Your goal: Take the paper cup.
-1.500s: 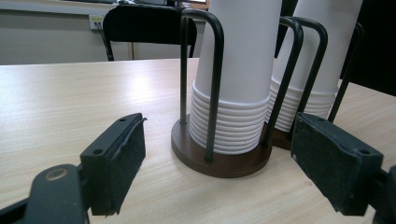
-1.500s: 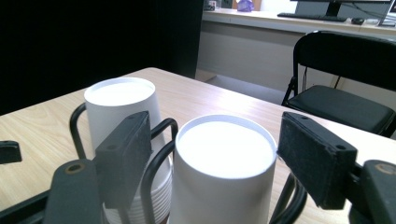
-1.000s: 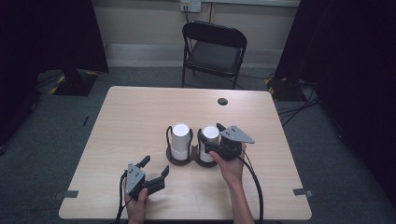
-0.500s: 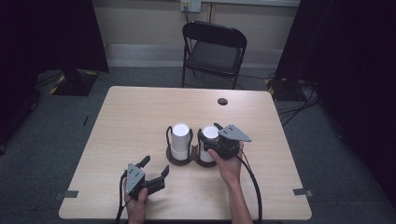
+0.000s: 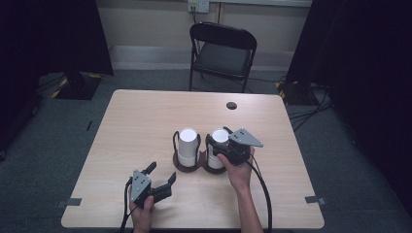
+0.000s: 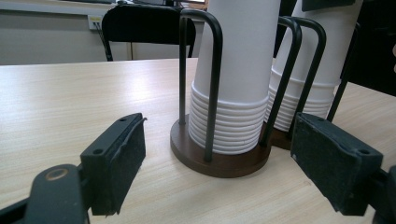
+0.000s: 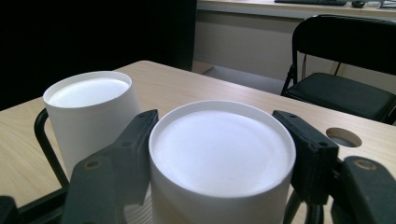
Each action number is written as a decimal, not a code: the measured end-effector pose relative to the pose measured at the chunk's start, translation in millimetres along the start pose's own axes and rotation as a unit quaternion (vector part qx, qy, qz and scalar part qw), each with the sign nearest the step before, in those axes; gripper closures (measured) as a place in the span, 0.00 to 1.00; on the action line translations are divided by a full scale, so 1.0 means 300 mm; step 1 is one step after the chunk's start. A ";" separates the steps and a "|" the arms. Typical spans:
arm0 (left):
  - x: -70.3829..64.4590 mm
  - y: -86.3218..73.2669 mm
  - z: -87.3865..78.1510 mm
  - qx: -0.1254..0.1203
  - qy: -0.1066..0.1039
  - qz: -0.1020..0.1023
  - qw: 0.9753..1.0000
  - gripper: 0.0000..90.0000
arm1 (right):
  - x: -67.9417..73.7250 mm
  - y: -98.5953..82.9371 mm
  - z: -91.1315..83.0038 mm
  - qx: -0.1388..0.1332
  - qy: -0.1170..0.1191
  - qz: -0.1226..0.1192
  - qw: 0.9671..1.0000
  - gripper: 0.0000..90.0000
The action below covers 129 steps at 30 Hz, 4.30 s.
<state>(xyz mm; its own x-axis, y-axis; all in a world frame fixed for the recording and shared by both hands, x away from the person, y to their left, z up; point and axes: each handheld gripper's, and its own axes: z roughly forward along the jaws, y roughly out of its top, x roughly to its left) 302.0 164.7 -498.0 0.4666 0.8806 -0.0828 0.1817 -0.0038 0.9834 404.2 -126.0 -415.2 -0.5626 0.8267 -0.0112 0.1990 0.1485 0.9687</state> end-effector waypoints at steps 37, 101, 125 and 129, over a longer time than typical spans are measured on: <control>0.000 0.000 0.001 0.001 -0.003 0.001 1.000 0.20 | -0.010 0.079 -0.028 -0.036 0.010 0.013 0.999 0.38; 0.026 0.005 -0.017 -0.001 -0.034 -0.049 0.998 0.18 | 0.018 0.153 -0.212 -0.098 0.027 0.031 0.994 0.38; -0.029 0.035 0.016 -0.009 -0.103 -0.052 0.993 0.32 | 0.078 -0.005 -0.310 -0.097 0.077 0.120 0.985 0.38; -0.041 0.041 0.028 -0.002 -0.123 -0.047 0.991 0.32 | 0.097 -0.027 -0.311 -0.092 0.079 0.133 0.984 0.38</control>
<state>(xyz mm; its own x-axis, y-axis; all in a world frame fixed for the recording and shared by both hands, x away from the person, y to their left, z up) 305.7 149.9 -486.3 0.6453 0.7344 -0.2102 0.2304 0.0753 0.9702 311.3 -153.9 -400.1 -0.6317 0.7256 0.2729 0.2148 -0.1744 0.9610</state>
